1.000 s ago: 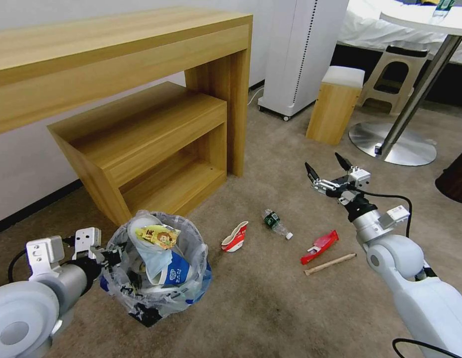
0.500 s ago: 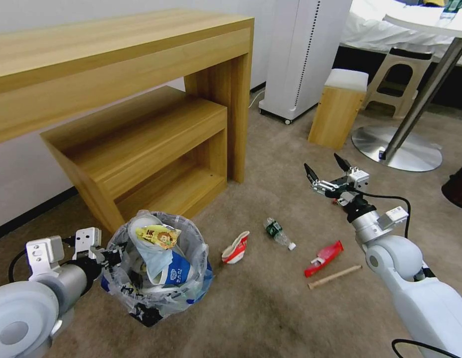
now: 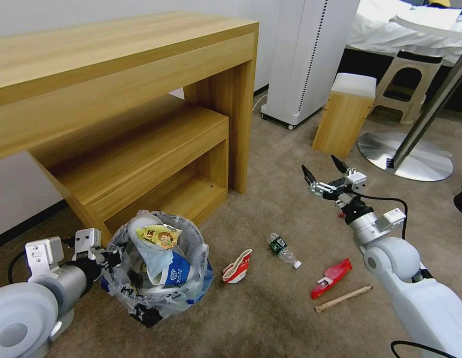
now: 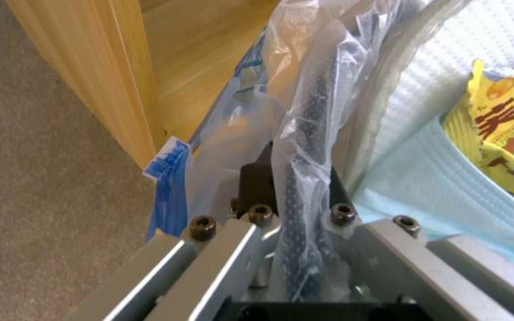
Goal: Pick up the trash bin and place the garbage on the floor into it.
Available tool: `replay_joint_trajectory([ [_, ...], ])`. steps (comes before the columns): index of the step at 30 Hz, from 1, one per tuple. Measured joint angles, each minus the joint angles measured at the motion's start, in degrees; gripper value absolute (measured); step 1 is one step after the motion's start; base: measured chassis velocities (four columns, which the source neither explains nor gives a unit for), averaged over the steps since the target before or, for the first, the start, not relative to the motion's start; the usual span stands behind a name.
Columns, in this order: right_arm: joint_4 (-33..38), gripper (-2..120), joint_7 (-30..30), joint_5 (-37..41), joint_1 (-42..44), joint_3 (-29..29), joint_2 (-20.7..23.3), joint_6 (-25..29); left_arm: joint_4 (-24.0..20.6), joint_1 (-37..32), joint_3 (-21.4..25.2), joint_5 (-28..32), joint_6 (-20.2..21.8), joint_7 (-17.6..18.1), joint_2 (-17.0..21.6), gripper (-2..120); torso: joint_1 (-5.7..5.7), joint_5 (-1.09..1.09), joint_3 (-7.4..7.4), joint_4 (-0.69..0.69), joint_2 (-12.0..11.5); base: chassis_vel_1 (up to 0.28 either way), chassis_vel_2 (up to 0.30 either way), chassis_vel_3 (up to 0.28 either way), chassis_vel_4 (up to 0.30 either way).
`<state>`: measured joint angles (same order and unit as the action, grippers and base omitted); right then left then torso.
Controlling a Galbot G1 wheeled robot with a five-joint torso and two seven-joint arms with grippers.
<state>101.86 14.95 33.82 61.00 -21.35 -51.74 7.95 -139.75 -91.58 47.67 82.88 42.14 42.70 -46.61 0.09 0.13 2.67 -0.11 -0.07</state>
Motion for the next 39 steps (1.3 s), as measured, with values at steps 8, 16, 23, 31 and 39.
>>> replay_joint_trajectory([
  [8, -5.9, 100, 23.5, -5.4, -5.2, 5.1, 1.6, -10.6, -0.7, -0.3, -0.1, -0.1, 0.0, 0.2, -0.2, 1, 0.01, 0.0, 0.01, 0.0, 0.0, 0.0, 0.0, 0.0, 0.0],
  [16, -16.3, 100, 47.9, -16.3, -14.2, 12.5, -0.3, -11.0, -2.5, -2.2, -0.1, -0.1, 0.0, 0.4, -2.0, 1, 0.01, -0.01, 0.02, 0.0, 0.0, 0.0, 0.0, 0.0, 0.0],
  [23, -24.6, 100, 54.2, -24.6, -22.9, 19.2, -3.7, -8.6, -3.2, -3.0, -0.1, -0.3, 0.0, 0.6, -2.9, 1, 0.01, -0.01, 0.02, 0.0, 0.0, 0.0, 0.0, 0.0, 0.0],
  [31, -35.5, 100, 56.5, -38.2, -30.8, 24.4, -10.4, -3.4, -3.5, -4.8, 0.3, -1.2, 0.0, 0.6, -4.1, 1, 0.02, -0.02, 0.02, 0.01, 0.0, 0.0, 0.0, 0.0, 0.0],
  [39, -40.9, 100, 56.5, -47.8, -34.2, 26.3, -15.8, -1.3, -3.5, -5.9, 0.6, -2.1, 0.0, 0.5, -4.9, 1, 0.02, -0.01, 0.02, 0.01, 0.0, 0.0, 0.0, 0.0, 0.0],
])
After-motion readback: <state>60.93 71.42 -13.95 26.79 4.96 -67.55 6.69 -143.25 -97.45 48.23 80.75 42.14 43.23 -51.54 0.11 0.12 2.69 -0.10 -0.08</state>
